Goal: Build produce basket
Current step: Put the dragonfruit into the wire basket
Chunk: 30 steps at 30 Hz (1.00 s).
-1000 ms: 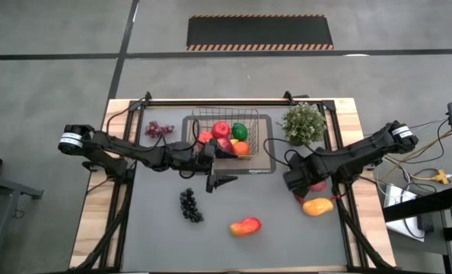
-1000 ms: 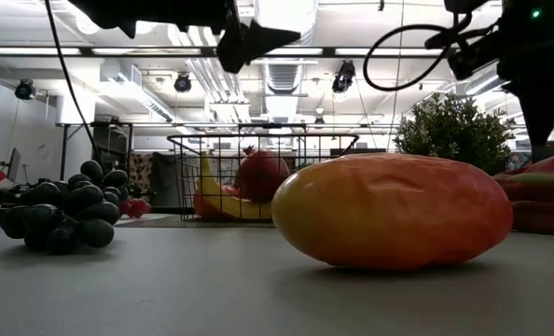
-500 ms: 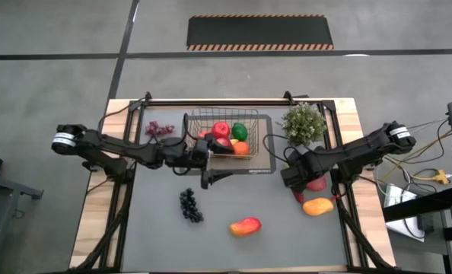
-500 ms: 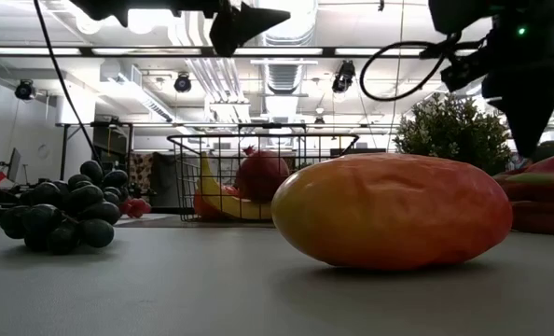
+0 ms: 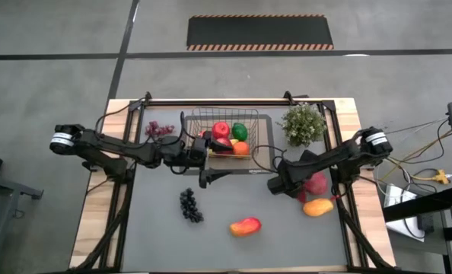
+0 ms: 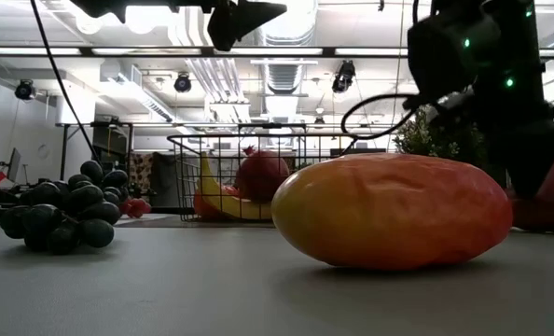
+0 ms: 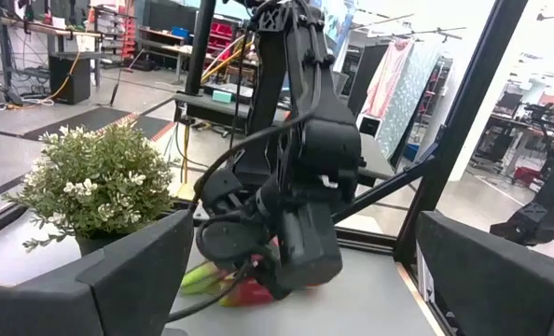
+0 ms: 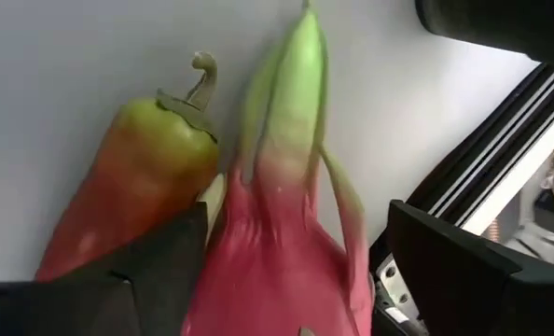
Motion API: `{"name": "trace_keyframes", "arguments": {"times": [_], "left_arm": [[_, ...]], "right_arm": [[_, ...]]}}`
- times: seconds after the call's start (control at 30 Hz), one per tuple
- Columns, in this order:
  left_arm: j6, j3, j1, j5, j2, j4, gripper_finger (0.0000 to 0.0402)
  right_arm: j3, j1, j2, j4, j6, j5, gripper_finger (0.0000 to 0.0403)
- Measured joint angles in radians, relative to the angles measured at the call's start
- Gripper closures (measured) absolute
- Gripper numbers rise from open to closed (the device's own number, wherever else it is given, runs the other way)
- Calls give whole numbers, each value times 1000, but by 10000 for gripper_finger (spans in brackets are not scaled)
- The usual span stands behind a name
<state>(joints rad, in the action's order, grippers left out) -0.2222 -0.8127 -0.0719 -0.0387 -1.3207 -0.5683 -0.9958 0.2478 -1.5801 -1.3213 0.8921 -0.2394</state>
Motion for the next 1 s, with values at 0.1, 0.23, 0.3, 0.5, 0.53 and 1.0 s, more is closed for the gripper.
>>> {"name": "trace_keyframes", "arguments": {"times": [0.1, 0.23, 0.3, 0.5, 0.53, 1.0], "left_arm": [[0, 0, 0, 0, 1, 1, 9], [0, 0, 0, 0, 2, 1, 9], [-1, 0, 0, 0, 3, 1, 9], [-1, 0, 0, 0, 3, 0, 9], [-1, 0, 0, 0, 3, 1, 9], [1, 0, 0, 0, 4, 1, 9]], "right_arm": [[0, 0, -37, 10, -13, 0, 119], [0, 0, -61, 19, -14, 1, 178], [0, 0, -60, 23, -13, 1, 211], [0, 0, -33, 28, -2, 3, 322], [0, 0, -26, 30, -2, 3, 342], [-56, 0, 178, 57, 20, -33, 383]]}}
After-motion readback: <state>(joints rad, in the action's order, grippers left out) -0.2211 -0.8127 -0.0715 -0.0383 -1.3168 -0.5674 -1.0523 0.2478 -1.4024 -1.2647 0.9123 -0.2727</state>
